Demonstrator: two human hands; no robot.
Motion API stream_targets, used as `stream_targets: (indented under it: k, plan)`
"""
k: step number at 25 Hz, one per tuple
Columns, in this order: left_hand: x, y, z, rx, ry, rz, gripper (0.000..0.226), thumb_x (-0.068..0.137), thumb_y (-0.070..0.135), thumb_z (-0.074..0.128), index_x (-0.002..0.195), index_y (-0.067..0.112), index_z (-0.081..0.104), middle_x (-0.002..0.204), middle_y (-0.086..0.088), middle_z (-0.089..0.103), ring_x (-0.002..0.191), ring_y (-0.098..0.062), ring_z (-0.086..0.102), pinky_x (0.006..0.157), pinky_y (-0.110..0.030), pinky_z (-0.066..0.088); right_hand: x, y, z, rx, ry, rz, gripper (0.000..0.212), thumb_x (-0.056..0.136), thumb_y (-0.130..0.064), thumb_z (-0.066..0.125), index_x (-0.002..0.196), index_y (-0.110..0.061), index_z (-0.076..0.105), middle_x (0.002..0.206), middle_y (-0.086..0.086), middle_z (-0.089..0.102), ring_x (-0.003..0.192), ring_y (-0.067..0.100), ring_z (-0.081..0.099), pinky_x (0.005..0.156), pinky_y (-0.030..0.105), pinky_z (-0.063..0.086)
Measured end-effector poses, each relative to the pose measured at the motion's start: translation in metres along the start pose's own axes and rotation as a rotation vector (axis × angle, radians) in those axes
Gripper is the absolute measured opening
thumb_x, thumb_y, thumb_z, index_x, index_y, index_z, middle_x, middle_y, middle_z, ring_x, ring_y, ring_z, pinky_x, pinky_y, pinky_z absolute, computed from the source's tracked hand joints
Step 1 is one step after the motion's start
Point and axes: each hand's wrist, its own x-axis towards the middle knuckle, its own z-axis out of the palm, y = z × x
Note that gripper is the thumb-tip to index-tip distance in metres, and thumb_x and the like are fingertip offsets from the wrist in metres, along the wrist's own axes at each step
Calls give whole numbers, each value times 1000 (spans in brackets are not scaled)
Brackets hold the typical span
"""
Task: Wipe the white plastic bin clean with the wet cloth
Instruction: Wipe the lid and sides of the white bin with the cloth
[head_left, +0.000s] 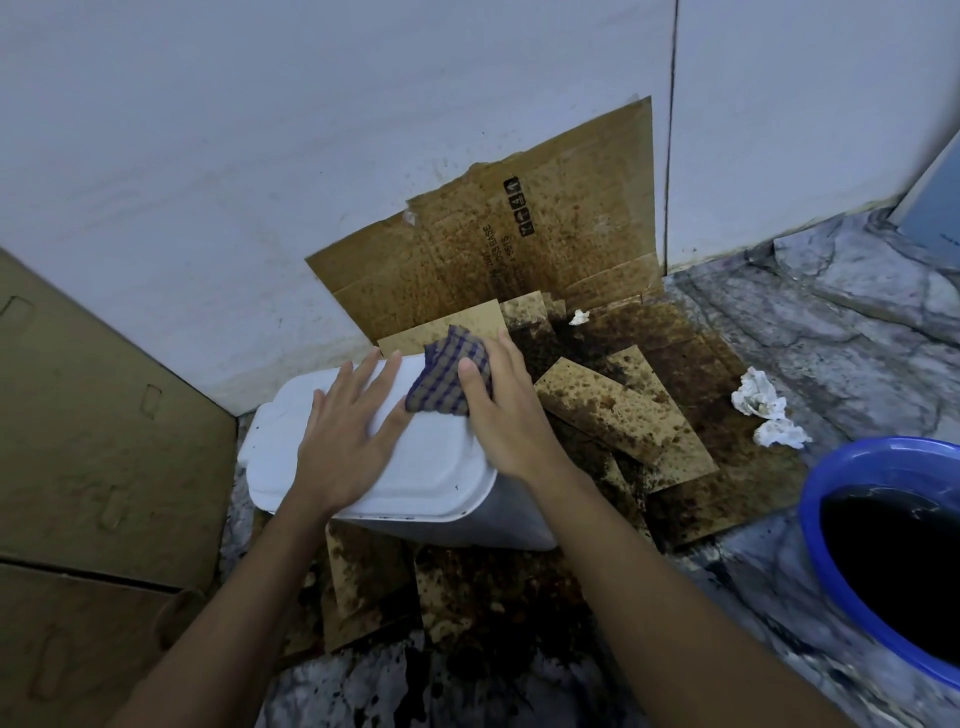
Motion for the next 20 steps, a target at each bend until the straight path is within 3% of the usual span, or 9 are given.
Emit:
stream_targets:
  k: [3,5,8,9,12,13,15,17,20]
  plan:
    - [1,-5,-3,-19,11,-30,74,85,86,9,153,56,10,168,18,8,156,-12,0,125,-52,0,5,-7,2,34,8,21,71,100,-66,28,158,-25,24,169,-5,12,154,7,4,127,43,11]
    - [-1,-6,-4,-23,20,-32,76,84,86,8,153,56,11,168,18,9,156,-12,1,125,-52,1,-3,-10,4,63,-15,33,73,102,-61,31,161,-25,8,169,-9,7,153,4,6,123,26,9]
    - [0,-7,-4,-25,16,-21,75,81,89,5,150,59,8,168,17,9,156,-13,1,125,-52,2,-24,-16,5,93,-14,13,66,104,-54,33,159,-40,0,166,-16,6,133,-13,15,90,-10,17]
    - [1,-8,-4,-27,16,-18,78,79,91,3,149,58,7,168,16,9,156,-14,2,125,-52,2,-31,-18,7,104,-16,26,63,104,-54,33,159,-42,3,166,-16,2,132,-14,14,78,-15,17]
    - [3,-9,-4,-20,28,-23,86,77,92,1,153,53,11,168,14,10,156,-14,3,125,-53,3,-55,-21,17,144,-22,44,63,103,-55,32,158,-44,3,166,-18,-14,140,-7,7,73,-14,24]
    - [3,-10,-3,-20,33,-23,86,78,92,2,154,52,12,168,14,10,156,-14,3,125,-53,3,-62,-21,22,141,-6,41,65,103,-56,30,158,-44,-2,165,-20,-18,141,-7,3,82,-10,25]
    - [2,-11,-3,-24,41,-21,86,80,91,4,155,51,13,168,14,11,156,-14,3,125,-54,3,-71,-21,31,131,43,56,69,102,-59,27,157,-42,-10,164,-21,-22,148,-2,-3,104,9,24]
    - [1,-11,-3,-29,49,-20,86,80,91,4,155,50,14,168,14,11,156,-14,4,125,-54,4,-73,-22,34,150,63,93,70,102,-59,25,158,-38,-11,165,-19,-19,152,4,-4,111,18,21]
    - [-2,-8,-3,-38,46,-25,90,76,94,2,154,51,14,168,14,12,156,-14,4,125,-53,4,-65,-21,31,220,61,143,66,104,-54,24,160,-33,-4,167,-14,-9,153,7,2,96,-6,12]
